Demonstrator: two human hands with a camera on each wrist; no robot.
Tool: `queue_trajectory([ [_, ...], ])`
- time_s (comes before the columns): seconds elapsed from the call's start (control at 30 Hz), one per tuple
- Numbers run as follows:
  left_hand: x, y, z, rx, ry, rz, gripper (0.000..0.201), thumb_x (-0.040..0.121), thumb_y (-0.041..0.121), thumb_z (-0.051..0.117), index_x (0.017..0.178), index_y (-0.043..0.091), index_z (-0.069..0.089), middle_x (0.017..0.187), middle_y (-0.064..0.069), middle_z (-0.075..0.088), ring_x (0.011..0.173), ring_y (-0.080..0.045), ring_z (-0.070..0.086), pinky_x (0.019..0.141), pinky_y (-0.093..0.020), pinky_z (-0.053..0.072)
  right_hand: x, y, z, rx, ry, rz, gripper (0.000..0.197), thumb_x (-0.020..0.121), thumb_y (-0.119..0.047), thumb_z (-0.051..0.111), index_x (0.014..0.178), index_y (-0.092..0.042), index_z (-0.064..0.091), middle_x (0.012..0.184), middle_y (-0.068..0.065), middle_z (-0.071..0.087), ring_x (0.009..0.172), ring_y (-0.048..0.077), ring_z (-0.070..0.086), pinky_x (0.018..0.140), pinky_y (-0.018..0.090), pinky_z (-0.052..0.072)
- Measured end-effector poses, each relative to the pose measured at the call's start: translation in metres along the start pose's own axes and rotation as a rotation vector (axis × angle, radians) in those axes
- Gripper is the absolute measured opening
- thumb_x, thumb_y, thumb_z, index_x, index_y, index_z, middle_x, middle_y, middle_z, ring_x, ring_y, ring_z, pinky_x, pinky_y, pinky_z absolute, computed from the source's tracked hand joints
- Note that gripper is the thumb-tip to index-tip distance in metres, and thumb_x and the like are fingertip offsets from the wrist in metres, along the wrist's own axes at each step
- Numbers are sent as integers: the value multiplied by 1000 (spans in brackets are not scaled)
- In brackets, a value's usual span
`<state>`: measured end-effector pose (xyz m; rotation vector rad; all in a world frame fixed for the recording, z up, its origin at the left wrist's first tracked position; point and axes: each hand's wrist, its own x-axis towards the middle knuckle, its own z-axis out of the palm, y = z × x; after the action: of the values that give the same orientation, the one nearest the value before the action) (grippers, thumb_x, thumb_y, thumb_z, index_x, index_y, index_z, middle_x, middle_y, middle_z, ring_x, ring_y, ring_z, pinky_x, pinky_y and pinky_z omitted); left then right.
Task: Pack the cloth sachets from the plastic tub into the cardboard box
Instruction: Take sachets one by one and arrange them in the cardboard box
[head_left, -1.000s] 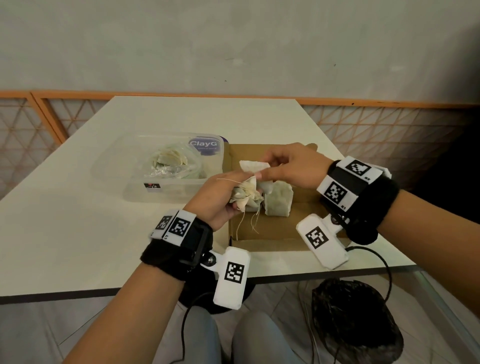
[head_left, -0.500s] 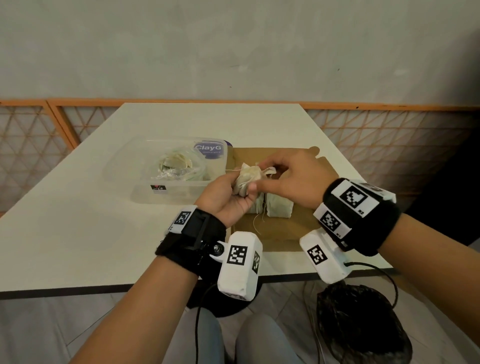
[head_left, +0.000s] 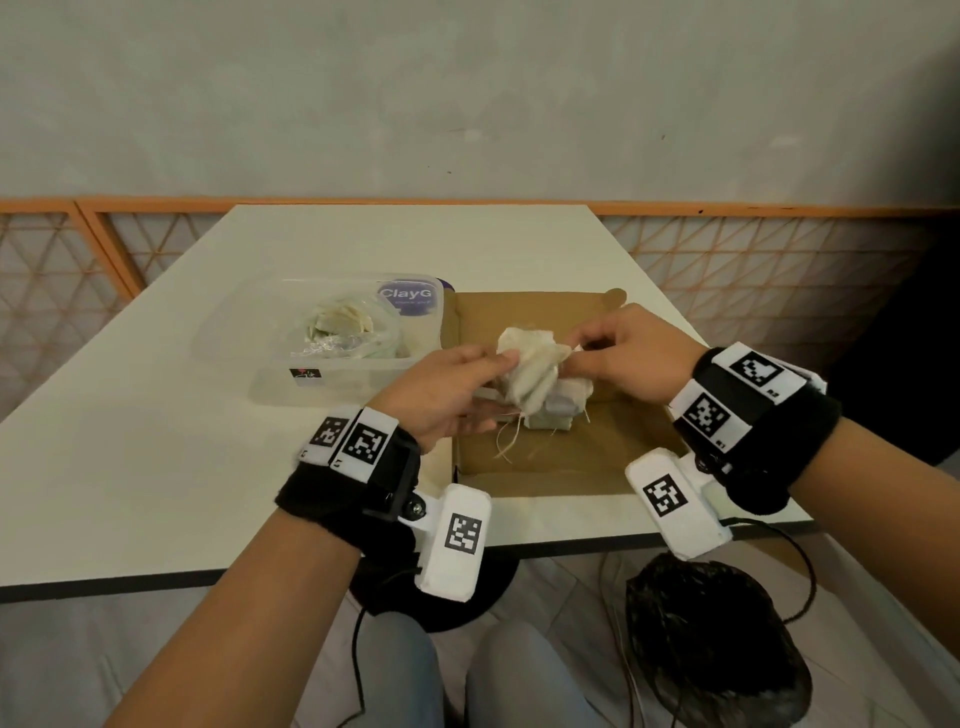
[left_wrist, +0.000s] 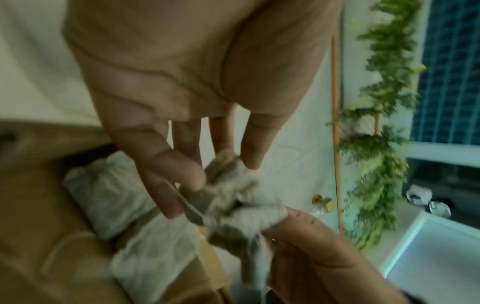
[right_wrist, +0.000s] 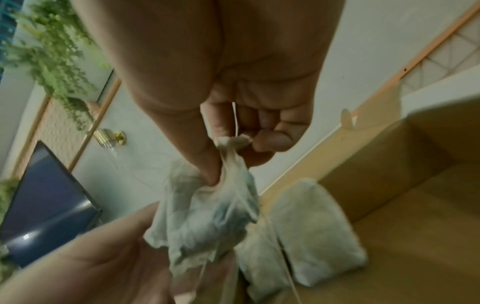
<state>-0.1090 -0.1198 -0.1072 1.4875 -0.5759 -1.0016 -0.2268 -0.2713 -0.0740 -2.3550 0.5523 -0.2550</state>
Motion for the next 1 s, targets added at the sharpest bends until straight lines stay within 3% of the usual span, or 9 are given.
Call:
queue_trajectory([
  [0.13,3,-1,0,317,76,68,14,91,32,61,92,21,68,104,-4,73,95,-14,69,65,-19,49,-16,16,3,-70,-123,63,15,82,-24,68,89,-12,72,76,4,64,62,8,50,63,23,39],
  [0.33,5,3,18,561,-66,48,41,83,34,70,119,22,55,117,1,63,104,-14,61,87,-27,49,-19,24,6,-24,-162,48,9,82,-21,68,90,-16,71,76,1,64,62,5,50,63,18,40],
  [0.43,8,3,15,586,-86,33,42,79,27,74,117,19,58,111,-3,68,99,-16,63,92,-31,49,-17,24,1,-1,-157,37,3,82,-20,68,85,-21,69,83,7,67,71,12,54,74,28,44],
  [0.5,7,4,12,544,-54,35,27,78,18,76,103,14,67,100,-8,71,91,-19,66,94,-37,51,-19,27,0,8,-144,34,7,82,-16,68,81,-23,68,79,5,65,68,5,54,71,20,42],
  [0.6,5,7,8,522,6,65,6,80,11,74,77,13,69,80,-10,71,70,-9,64,74,-21,55,-22,34,0,-100,-177,68,10,79,-17,70,89,-19,71,90,14,68,75,15,57,74,26,44],
  [0.7,4,11,6,457,21,60,18,84,8,69,69,9,58,71,-2,65,50,3,60,46,-7,41,-25,40,-1,-191,-196,79,15,81,-23,69,95,-20,71,85,1,68,78,17,59,72,21,45],
  [0.77,4,11,5,333,19,18,18,87,2,63,72,8,55,79,-7,67,53,-1,65,43,-8,42,-26,40,-4,-197,-144,52,11,83,-23,66,93,-22,71,73,-11,62,67,8,54,61,10,40],
  [0.83,2,11,3,221,22,-7,19,88,1,61,73,10,53,84,-11,70,58,-6,69,43,-10,43,-25,40,-9,-172,-59,38,9,85,-20,64,90,-23,71,68,-12,61,60,9,50,58,17,41],
  [1.0,-1,7,-1,170,43,8,14,90,3,58,102,8,63,85,-9,72,61,-6,70,45,-11,45,-28,12,-29,73,61,-60,11,85,-15,64,92,-21,71,94,3,71,81,10,61,76,16,49],
])
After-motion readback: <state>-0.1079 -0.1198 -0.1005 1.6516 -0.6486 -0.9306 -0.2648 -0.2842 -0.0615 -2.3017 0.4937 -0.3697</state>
